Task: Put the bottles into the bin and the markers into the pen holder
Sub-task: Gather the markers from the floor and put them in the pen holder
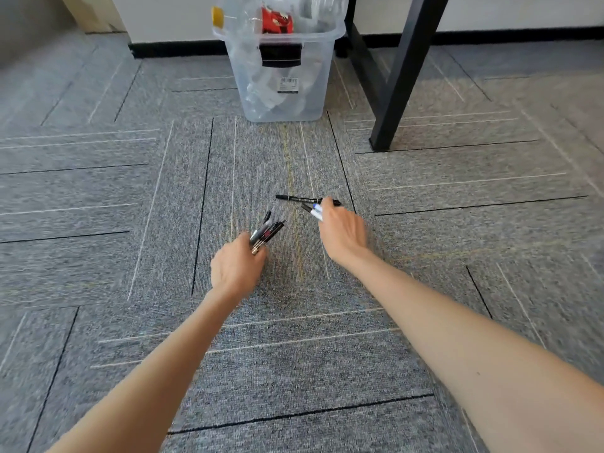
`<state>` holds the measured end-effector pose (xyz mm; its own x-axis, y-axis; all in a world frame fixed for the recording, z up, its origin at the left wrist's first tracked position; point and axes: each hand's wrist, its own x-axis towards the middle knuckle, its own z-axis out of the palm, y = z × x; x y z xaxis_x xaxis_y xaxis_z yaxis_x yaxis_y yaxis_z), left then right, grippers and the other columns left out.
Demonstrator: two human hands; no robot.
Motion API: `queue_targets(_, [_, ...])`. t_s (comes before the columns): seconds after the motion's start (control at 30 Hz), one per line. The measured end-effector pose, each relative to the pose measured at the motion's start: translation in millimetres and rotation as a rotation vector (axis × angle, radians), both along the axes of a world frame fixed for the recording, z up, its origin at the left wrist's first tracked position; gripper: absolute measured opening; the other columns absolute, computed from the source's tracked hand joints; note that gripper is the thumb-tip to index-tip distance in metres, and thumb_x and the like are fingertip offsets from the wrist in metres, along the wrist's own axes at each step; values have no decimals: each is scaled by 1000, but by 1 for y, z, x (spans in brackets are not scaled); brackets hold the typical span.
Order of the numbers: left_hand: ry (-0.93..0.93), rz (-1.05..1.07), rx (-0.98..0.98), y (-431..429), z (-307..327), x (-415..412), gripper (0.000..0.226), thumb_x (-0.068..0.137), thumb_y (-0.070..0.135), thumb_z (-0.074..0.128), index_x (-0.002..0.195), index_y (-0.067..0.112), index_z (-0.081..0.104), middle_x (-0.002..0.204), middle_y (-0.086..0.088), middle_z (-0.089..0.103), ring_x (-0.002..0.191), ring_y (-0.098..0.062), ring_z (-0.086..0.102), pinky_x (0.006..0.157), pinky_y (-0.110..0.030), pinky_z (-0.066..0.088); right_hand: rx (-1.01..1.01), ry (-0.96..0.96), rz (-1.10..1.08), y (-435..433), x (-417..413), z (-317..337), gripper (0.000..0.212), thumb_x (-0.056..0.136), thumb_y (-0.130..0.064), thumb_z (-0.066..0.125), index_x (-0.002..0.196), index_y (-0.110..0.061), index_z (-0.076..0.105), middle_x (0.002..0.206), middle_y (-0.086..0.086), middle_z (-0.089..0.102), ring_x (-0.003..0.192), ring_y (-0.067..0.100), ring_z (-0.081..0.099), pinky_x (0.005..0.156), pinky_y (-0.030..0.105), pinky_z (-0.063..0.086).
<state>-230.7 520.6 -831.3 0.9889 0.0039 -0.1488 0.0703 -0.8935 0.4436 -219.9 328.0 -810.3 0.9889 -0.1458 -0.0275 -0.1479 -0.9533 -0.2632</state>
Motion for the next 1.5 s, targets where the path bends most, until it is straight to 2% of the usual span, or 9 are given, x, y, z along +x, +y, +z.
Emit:
queue_targets(0.27, [107,48,82,4,-5,20,32,98,36,49,102,6,59,75,-7,64,58,-22,58,50,-28,46,-24,119,31,9,32,-9,57,98,-1,47,149,-3,21,73,4,51,52,12,41,42,23,31])
queue_targets(0.4, [82,40,95,3,-8,17,26,98,31,50,103,7,57,74,-6,64,58,-21,61,47,-28,45,-76,80,16,10,41,-15,42,98,-4,49,139,-4,38,78,5,57,55,14,45,43,23,34])
queue_targets(0.6, [53,75,74,3,-14,15,21,97,28,51,101,8,54,73,-5,61,55,-20,56,47,-28,45,-57,86,10,28,23,-15,45,98,-14,48,139,3,41,81,6,60,54,15,46,47,24,41])
queue_targets(0.73, [43,89,11,6,-16,8,21,98,30,49,103,9,53,69,-2,57,52,-18,48,46,-25,38,71,95,14,43,-4,-16,26,99,-23,49,111,-2,59,70,-2,51,49,9,39,43,19,30])
queue_targets(0.97, [362,-5,-299,5,20,-30,25,99,24,49,118,8,53,78,-5,59,55,-14,48,51,-25,43,343,162,-76,47,-56,16,31,102,-22,48,126,-6,60,79,1,57,48,7,41,40,16,29])
queue_targets(1.07, [448,75,-472,7,67,-65,33,98,33,49,105,2,58,75,-5,59,55,-11,46,51,-19,41,382,179,-78,44,-80,68,32,102,-20,46,130,-7,58,82,1,57,47,5,40,39,16,27])
queue_targets(1.2, [512,63,-487,13,173,-96,47,98,42,46,67,10,62,72,-9,65,51,-14,42,51,-25,37,341,237,-79,43,-113,177,31,103,-22,46,126,-6,59,92,5,64,50,4,39,40,16,22])
queue_targets(1.4, [532,152,-535,10,406,-106,47,98,35,49,61,9,61,39,10,51,48,-12,36,44,-21,30,364,298,-86,44,-127,380,33,103,-22,43,121,-3,62,82,4,55,52,15,45,41,24,25])
queue_targets(1.5, [517,144,-524,3,529,-107,47,98,33,50,59,9,61,45,5,50,48,-12,34,39,-17,29,409,321,-95,42,-129,494,33,103,-24,42,121,-4,61,92,10,63,55,17,49,42,25,27])
